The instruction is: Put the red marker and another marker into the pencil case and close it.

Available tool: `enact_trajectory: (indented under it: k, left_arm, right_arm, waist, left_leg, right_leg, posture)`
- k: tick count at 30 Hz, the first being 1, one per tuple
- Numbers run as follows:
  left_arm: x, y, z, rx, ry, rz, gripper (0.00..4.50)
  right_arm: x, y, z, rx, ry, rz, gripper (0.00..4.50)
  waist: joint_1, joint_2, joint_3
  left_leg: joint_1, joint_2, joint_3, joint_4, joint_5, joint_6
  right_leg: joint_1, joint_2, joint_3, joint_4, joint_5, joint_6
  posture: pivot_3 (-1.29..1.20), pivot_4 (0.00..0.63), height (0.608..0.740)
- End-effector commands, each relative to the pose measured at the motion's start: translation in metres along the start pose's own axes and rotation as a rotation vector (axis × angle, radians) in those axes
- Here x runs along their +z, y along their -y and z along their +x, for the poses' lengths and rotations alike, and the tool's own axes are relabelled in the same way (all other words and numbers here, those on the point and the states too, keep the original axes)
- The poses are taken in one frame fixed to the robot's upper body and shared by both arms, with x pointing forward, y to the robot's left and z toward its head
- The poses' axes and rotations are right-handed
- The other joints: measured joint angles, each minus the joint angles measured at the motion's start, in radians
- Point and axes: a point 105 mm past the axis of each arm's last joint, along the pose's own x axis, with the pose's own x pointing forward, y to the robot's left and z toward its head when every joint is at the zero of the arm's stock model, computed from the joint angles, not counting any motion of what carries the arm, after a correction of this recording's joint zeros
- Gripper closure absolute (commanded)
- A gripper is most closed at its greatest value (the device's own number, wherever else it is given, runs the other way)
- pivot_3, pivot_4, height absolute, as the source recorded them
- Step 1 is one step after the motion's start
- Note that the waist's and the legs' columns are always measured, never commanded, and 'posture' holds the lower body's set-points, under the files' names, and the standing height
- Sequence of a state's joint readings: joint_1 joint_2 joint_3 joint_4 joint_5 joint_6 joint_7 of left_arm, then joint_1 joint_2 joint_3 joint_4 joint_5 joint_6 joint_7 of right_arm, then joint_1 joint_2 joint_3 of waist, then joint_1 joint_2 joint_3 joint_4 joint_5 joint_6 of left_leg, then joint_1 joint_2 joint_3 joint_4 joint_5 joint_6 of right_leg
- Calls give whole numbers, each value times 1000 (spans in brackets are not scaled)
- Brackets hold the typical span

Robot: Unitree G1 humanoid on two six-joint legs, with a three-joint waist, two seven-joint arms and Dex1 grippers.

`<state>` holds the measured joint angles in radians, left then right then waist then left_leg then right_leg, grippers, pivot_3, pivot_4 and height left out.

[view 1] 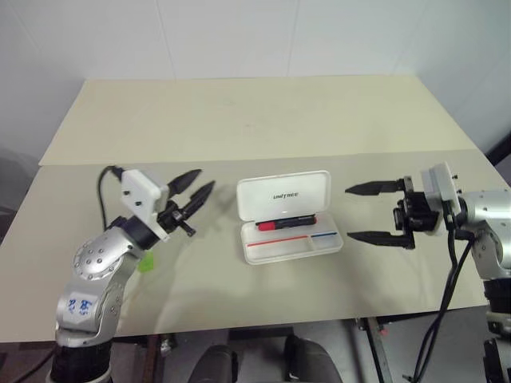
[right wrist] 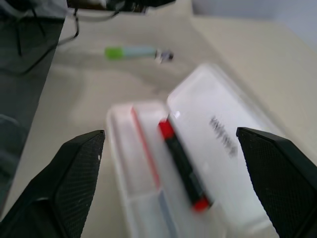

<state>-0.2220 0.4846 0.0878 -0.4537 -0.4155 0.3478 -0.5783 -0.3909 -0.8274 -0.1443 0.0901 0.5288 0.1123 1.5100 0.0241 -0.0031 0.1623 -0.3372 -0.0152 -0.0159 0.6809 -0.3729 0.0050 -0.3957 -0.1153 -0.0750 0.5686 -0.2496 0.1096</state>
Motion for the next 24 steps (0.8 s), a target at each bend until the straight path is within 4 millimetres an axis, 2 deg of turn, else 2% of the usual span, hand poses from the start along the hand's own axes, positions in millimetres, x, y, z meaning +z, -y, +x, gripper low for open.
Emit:
enact_trajectory:
  k: [1, 5, 11, 16, 19, 22, 24]
  left_arm:
    - [-2, 25, 15, -207, 7, 12, 2874]
    - [-7, 35, 25, -288, 8, 6, 2874]
    - [-11, 34, 21, -233, 7, -30, 2874]
    - [-11, 15, 12, 3, 11, -17, 2874]
    - [-9, 1, -4, 249, 20, -40, 2874]
    - [-11, -2, -21, 424, 12, -107, 2235]
    - [-15, -1, -32, 502, -23, -108, 1644]
  right_arm:
    - [10, 2, -16, -58, -31, -58, 0]
    - [14, 2, -21, -89, -23, -63, 0]
    - [19, 1, -21, -98, -8, -60, 0]
    - [18, 3, -13, -78, 4, -56, 0]
    - [16, 6, -6, -50, 15, -50, 0]
    - [17, 11, 2, -20, 35, -57, 0]
    - [18, 14, 7, 9, 48, -60, 0]
  waist:
    - [0, 0, 0]
    - [0, 1, 0]
    - [0, 1, 1]
    - [3, 1, 1]
    - [1, 1, 1]
    - [0, 1, 1]
    - [0, 1, 1]
  left_leg:
    - [0, 0, 1, 0, 0, 0]
    - [1, 1, 1, 0, 0, 0]
    - [1, 5, 1, 0, 0, -1]
    - [2, 5, 1, 0, 0, -1]
    - [1, 5, 1, 0, -1, -2]
    - [1, 5, 1, 0, -1, -2]
    - [1, 5, 1, 0, -1, -2]
  right_leg:
    - [0, 0, 0, -1, 0, 0]
    - [1, 0, 0, -1, 1, 1]
    - [1, 2, -4, -2, 1, 2]
    - [2, 1, -3, -3, 2, 4]
    - [2, 1, -2, -4, 3, 5]
    - [2, 1, -1, -5, 3, 5]
    - [2, 1, -1, -5, 3, 5]
  posture:
    - [0, 150, 740]
    - [0, 150, 740]
    - [0, 150, 740]
    - [0, 150, 740]
    - [0, 150, 740]
    - [0, 150, 740]
    - [0, 150, 740]
